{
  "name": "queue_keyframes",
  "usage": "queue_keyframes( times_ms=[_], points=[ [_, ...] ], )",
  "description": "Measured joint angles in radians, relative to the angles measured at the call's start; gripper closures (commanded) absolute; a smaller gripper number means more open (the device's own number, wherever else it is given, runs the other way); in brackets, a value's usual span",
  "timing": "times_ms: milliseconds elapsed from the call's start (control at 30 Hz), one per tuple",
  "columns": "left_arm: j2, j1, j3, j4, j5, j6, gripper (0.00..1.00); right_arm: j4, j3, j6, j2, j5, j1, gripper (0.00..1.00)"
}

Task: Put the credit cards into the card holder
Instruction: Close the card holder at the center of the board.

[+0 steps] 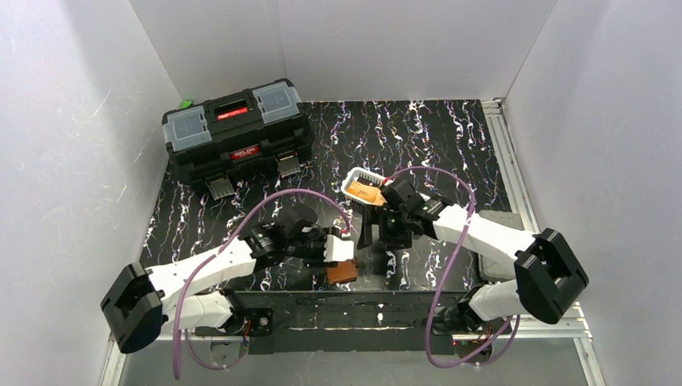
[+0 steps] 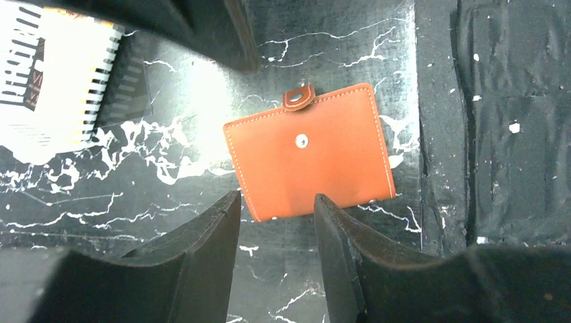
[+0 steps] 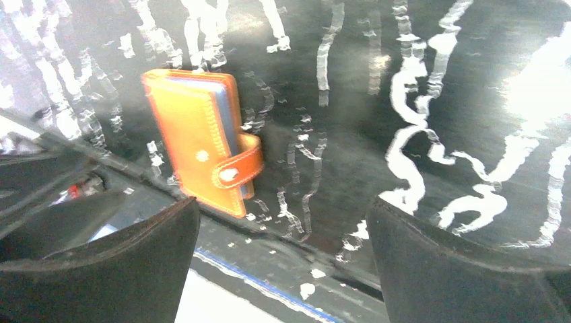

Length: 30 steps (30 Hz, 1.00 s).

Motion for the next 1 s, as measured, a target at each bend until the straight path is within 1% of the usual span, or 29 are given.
queue_keyframes(
  times_ms=[33, 67, 133, 167, 200, 233, 267, 333, 433, 533, 600, 633, 700, 767, 833, 933, 1000],
  points=[
    [-0.018, 0.011, 0.0, -0.006, 0.007, 0.002, 0.55, -0.01, -0.003, 0.002, -0.007, 0.011, -0.005, 0.04],
    [-0.03, 0.023, 0.001, -0.018, 0.014, 0.005, 0.52, -0.044, 0.008, 0.002, -0.005, 0.052, -0.005, 0.1],
    [-0.044, 0.064, 0.01, -0.056, 0.044, 0.006, 0.39, -0.122, 0.064, -0.006, 0.034, 0.138, 0.025, 0.26],
    [-0.045, 0.09, 0.021, -0.079, 0.056, 0.009, 0.31, -0.146, 0.095, -0.011, 0.058, 0.174, 0.052, 0.3],
    [-0.045, 0.119, 0.034, -0.101, 0.068, 0.008, 0.11, -0.157, 0.112, -0.009, 0.069, 0.194, 0.071, 0.33],
    [-0.045, 0.152, 0.048, -0.123, 0.077, 0.01, 0.03, -0.167, 0.127, -0.006, 0.076, 0.215, 0.091, 0.34],
    [-0.045, 0.18, 0.061, -0.144, 0.086, 0.02, 0.02, -0.174, 0.134, -0.006, 0.077, 0.225, 0.107, 0.34],
    [-0.063, 0.238, 0.078, -0.185, 0.106, 0.027, 0.02, -0.19, 0.145, -0.003, 0.077, 0.244, 0.132, 0.34],
    [-0.155, 0.29, 0.047, -0.213, 0.152, 0.066, 0.02, -0.213, 0.174, -0.003, 0.092, 0.269, 0.166, 0.36],
    [-0.328, 0.301, -0.076, -0.206, 0.23, 0.138, 0.02, -0.233, 0.242, -0.006, 0.15, 0.282, 0.213, 0.38],
    [-0.413, 0.301, -0.167, -0.194, 0.296, 0.215, 0.02, -0.235, 0.291, -0.007, 0.2, 0.286, 0.245, 0.39],
    [-0.424, 0.3, -0.197, -0.184, 0.316, 0.24, 0.02, -0.234, 0.303, -0.008, 0.214, 0.286, 0.253, 0.4],
    [-0.4, 0.301, -0.267, -0.116, 0.354, 0.297, 0.04, -0.237, 0.325, -0.008, 0.245, 0.287, 0.273, 0.42],
    [-0.347, 0.301, -0.301, -0.058, 0.378, 0.341, 0.09, -0.241, 0.336, -0.007, 0.269, 0.288, 0.28, 0.44],
    [-0.265, 0.301, -0.313, -0.004, 0.409, 0.396, 0.17, -0.249, 0.342, -0.008, 0.289, 0.291, 0.281, 0.46],
    [-0.164, 0.301, -0.304, 0.048, 0.463, 0.487, 0.33, -0.262, 0.345, -0.01, 0.311, 0.295, 0.281, 0.49],
    [-0.102, 0.301, -0.283, 0.057, 0.494, 0.553, 0.37, -0.266, 0.345, -0.011, 0.319, 0.297, 0.28, 0.51]
  ],
)
